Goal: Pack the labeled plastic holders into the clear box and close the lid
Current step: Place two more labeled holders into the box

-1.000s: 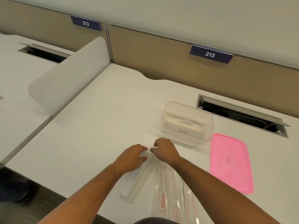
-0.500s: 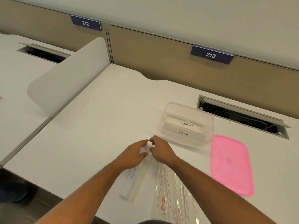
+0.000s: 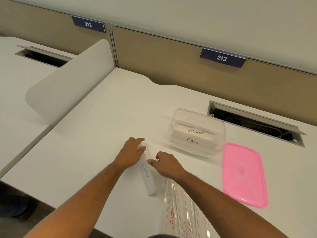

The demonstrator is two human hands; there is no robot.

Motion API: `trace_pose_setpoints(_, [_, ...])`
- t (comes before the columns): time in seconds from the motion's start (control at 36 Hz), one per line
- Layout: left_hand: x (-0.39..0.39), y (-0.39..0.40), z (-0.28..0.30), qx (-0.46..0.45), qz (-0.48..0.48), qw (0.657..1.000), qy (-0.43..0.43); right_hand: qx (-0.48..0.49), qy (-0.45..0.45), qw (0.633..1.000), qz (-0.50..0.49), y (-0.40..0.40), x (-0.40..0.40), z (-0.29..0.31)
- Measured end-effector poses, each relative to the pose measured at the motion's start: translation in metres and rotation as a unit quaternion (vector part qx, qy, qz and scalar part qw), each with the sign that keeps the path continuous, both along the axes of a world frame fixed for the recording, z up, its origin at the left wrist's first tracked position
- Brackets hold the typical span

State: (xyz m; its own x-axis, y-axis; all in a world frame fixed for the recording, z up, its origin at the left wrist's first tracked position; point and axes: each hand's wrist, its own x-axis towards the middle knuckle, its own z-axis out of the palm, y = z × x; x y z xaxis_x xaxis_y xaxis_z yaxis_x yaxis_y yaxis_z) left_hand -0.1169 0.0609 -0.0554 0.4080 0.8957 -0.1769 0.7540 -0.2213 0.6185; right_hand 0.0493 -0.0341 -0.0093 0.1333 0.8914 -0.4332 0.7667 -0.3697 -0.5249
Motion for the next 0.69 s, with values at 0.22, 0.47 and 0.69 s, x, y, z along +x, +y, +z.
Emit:
trace_pose_setpoints(0.22, [-0.005,0.002,0.003,0.041,0.006,0.999,0.027,-0.041,-0.131,0.984,0.112,-0.014,-0.014,-0.004])
trace_pose_setpoints(0.47, [-0.005,0.002,0.005,0.046,-0.01,0.999,0.0,-0.044,-0.147,0.979,0.131,-0.018,-0.016,-0.001])
trace_pose_setpoints(0.69, [-0.004,0.01,0.009,0.068,0.005,0.998,0.004,-0.036,-0.171,0.977,0.121,-0.021,-0.015,0.003])
